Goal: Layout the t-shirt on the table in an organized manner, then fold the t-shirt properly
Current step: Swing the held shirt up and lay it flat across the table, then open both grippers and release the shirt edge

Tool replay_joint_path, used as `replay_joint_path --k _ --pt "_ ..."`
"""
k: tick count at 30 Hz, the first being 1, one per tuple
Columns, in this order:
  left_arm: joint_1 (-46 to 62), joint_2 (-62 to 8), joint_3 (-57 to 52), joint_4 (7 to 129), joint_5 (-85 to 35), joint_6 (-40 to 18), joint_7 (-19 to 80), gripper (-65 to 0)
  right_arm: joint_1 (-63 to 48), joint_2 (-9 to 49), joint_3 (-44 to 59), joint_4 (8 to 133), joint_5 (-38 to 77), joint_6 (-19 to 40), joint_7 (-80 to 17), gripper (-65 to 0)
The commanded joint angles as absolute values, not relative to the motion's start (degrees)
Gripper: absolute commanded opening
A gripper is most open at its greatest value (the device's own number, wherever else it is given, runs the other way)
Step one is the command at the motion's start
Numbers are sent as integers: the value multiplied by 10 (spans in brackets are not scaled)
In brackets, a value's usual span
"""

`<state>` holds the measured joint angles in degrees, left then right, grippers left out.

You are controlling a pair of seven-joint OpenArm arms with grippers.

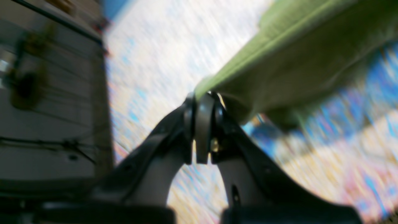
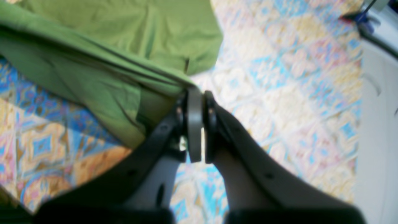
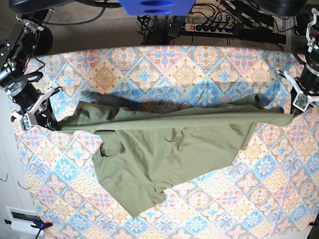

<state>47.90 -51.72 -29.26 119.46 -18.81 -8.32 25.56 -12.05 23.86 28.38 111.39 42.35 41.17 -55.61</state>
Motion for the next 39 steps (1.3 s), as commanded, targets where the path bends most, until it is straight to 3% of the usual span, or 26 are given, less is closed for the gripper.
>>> replay_joint_path --k 1,9,16,25,34,39 --pt "479 -527 -286 1197 -181 -68 256 -650 -123 253 291 1120 418 400 -545 -643" --pt "481 -527 -170 1183 -100 -68 262 -650 -172 254 291 1120 416 400 -548 -643" --pt "490 -529 -55 1175 2 -68 262 -650 -184 255 291 1120 379 400 -632 -643" --pt "584 -554 -54 1172 44 -68 265 -650 -246 255 268 1120 375 400 -691 -643" --pt "590 -581 -54 1169 44 -68 348 -650 -245 253 220 1120 292 400 -698 -641" --pt "618 -609 -54 1169 44 -68 351 -650 -212 253 228 1120 280 400 -701 -542"
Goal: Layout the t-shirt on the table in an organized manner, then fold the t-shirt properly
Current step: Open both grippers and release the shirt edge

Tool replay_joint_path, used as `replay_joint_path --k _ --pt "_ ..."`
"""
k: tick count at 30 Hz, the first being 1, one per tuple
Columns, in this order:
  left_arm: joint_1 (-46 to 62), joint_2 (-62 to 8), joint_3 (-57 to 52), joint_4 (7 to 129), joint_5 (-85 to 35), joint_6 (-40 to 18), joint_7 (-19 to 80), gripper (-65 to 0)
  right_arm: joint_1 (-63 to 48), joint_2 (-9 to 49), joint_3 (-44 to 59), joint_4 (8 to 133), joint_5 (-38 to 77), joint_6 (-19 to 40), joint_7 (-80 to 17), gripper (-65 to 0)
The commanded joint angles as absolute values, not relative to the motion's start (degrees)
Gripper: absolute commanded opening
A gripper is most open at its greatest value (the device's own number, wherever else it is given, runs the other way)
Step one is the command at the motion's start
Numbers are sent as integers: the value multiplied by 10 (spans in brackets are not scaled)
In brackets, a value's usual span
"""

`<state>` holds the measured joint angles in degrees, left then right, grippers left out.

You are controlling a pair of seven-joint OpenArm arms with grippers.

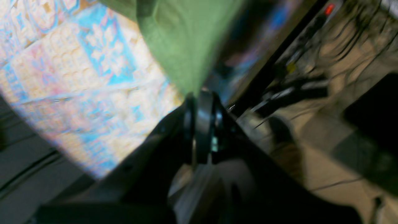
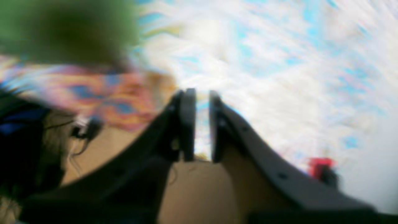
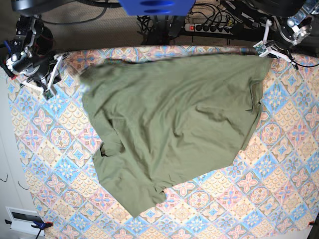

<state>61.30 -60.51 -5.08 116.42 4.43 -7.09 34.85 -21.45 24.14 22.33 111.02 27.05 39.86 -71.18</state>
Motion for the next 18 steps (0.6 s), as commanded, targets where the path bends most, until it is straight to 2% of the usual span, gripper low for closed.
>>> replay_joint_path --k 1,5,13,18 --pt "627 -614 -54 1169 44 -68 351 -650 -211 253 235 1120 280 400 -701 -514" --pt "640 -632 -54 1169 44 -68 358 -650 -209 252 283 1120 281 400 -699 -440" --pt "647 -639 -51 1171 38 -68 388 -650 -122 249 287 1119 281 400 -701 -436" --pt "645 -637 -55 1171 37 -68 388 -650 -86 218 285 1115 281 400 -701 -435"
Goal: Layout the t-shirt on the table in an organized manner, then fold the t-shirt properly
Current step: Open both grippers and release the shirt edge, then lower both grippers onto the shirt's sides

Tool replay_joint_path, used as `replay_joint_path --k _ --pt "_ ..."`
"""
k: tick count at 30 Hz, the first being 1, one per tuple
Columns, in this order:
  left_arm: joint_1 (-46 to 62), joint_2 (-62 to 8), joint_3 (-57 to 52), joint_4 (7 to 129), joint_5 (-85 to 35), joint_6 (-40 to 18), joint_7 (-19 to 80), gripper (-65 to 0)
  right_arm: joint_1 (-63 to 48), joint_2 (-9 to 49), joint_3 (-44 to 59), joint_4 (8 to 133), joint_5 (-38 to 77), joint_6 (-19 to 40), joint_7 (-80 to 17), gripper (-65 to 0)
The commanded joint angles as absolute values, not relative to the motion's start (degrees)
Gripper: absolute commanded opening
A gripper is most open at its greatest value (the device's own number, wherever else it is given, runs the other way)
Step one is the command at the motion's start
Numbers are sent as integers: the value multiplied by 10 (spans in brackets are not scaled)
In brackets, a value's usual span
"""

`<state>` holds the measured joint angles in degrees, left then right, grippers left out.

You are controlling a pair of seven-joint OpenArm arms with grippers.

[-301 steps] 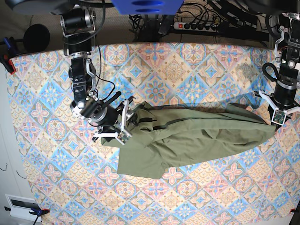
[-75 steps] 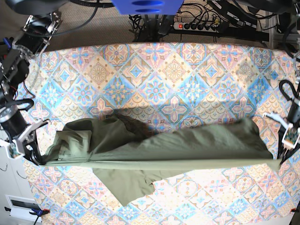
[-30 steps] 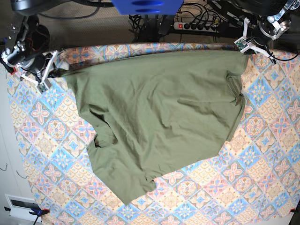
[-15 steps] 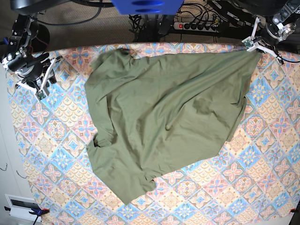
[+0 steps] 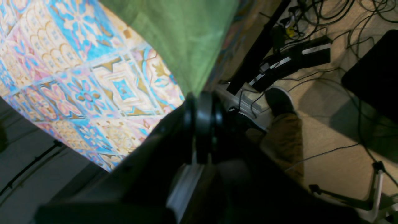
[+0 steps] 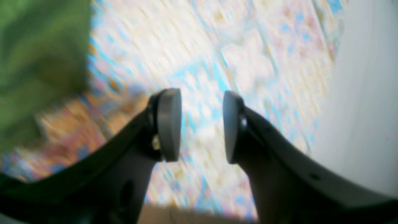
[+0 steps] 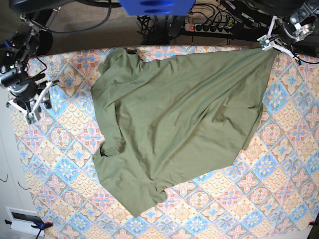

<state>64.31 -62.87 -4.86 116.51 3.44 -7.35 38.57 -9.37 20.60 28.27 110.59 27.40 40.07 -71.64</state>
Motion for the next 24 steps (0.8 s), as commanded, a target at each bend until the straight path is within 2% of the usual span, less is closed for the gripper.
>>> replay_joint_path --k 1,2,4,10,12,16,20,24 --pt "644 -635 -55 1171 37 -68 389 -650 -74 215 277 1115 281 400 -701 -434" --pt "644 -635 -51 1171 37 -68 389 -650 -65 214 265 1115 280 400 -701 -434" --pt "644 -627 -51 1170 32 -68 389 -594 -49 214 242 1115 280 400 -701 -436" --pt "644 -599 -51 1170 22 -68 389 -332 -15 214 211 1114 262 400 -698 -436" --pt "644 -597 -51 1170 22 -67 389 -278 -15 210 211 1114 243 400 -697 -434" --pt "595 -544 -74 1170 20 -64 386 -277 -15 182 211 1114 227 400 -696 -433" --pt "502 -428 -127 1170 18 -66 386 -275 -13 158 186 1113 225 400 -694 -432" --pt "401 -340 -151 1170 22 -66 390 -275 64 145 145 1103 223 400 -694 -432"
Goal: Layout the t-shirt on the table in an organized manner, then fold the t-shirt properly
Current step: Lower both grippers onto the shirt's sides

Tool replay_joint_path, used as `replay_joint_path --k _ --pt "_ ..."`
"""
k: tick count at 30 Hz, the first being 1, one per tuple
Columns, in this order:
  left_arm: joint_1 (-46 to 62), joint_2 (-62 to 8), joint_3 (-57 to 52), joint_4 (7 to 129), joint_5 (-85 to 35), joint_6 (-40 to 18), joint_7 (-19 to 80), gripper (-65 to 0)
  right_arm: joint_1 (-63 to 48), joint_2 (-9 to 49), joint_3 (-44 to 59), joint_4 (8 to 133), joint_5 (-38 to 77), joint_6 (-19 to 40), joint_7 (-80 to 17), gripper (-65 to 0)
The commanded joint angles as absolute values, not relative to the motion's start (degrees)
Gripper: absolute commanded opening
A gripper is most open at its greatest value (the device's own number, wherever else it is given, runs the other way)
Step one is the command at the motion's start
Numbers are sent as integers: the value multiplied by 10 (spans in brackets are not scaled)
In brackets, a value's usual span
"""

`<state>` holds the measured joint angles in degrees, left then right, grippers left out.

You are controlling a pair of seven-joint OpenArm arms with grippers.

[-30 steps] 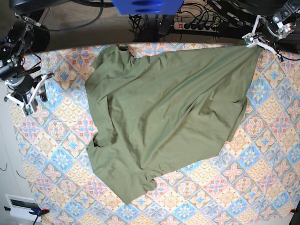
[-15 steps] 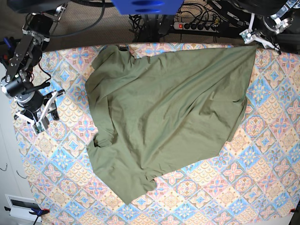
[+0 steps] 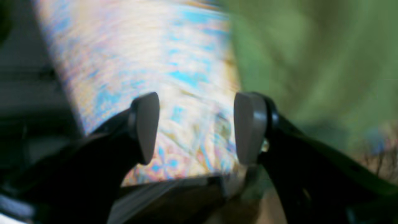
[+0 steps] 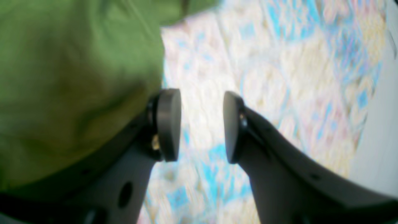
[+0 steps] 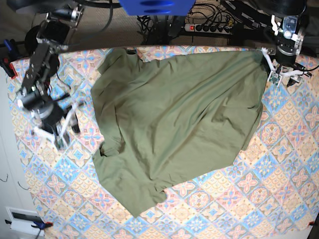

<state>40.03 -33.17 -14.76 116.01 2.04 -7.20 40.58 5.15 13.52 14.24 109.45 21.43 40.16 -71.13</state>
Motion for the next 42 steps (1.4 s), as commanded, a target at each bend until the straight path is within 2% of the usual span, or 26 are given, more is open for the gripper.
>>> replay_joint_path --k 1,5,8,11,18,21,25,32,42 --pt "378 -321 -152 1170 23 -66 390 -275 75 140 138 1090 223 400 -694 -432" --pt "320 -285 -152 1168 19 -66 392 -275 79 138 127 1019 218 400 -674 -432" --pt "255 -256 -148 1150 18 -66 429 -272 79 138 124 977 196 400 -639 -432" --pt "172 -235 -148 1092 16 -68 462 -270 79 138 89 939 188 400 -611 -432" --pt "32 -226 -140 936 -56 -71 466 -274 81 138 73 927 188 400 -593 -432" --pt "-30 -229 -108 857 -80 -104 466 -275 114 138 72 927 188 400 -593 -432" --pt "-87 -226 -89 776 -85 -120 463 -275 123 138 73 927 188 400 -594 -432" --pt "-157 -218 -80 663 -86 -135 432 -275 123 138 74 927 188 400 -594 -432" --pt "-185 -196 -80 582 -86 -150 422 -276 124 138 74 927 188 400 -594 -433"
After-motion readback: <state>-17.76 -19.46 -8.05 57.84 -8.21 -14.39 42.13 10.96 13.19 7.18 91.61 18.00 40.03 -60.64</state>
